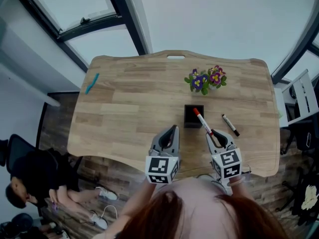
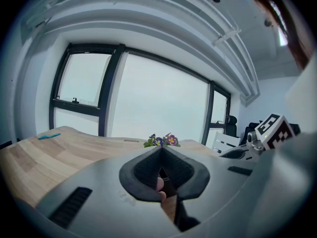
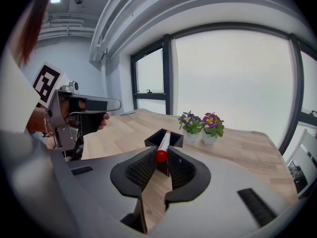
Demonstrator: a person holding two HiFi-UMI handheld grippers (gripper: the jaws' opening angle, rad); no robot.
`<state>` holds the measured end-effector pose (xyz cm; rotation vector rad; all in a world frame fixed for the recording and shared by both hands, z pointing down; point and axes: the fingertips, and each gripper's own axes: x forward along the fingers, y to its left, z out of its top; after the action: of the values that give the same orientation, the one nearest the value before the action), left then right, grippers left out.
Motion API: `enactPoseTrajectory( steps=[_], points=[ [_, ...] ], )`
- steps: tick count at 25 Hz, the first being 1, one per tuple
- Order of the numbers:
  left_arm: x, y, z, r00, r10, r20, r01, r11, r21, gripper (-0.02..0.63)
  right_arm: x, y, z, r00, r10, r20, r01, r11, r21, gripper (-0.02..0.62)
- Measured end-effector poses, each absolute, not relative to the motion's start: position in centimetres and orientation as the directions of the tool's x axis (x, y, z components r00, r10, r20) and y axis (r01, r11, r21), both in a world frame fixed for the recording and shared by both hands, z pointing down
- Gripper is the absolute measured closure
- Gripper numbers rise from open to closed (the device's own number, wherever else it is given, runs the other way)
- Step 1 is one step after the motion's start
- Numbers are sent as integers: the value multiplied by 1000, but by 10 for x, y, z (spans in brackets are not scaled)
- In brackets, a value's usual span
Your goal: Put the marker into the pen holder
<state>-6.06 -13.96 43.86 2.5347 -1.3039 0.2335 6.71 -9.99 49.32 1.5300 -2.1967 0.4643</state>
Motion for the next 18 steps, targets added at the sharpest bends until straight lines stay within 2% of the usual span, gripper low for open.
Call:
enactPoseTrajectory(
  steps=[18],
  points=[
    [-79,-153,438,579,-771,264,-815,-552,176,604,60,-134,506,-287,-793,537,-948,314,-44,535]
  ],
)
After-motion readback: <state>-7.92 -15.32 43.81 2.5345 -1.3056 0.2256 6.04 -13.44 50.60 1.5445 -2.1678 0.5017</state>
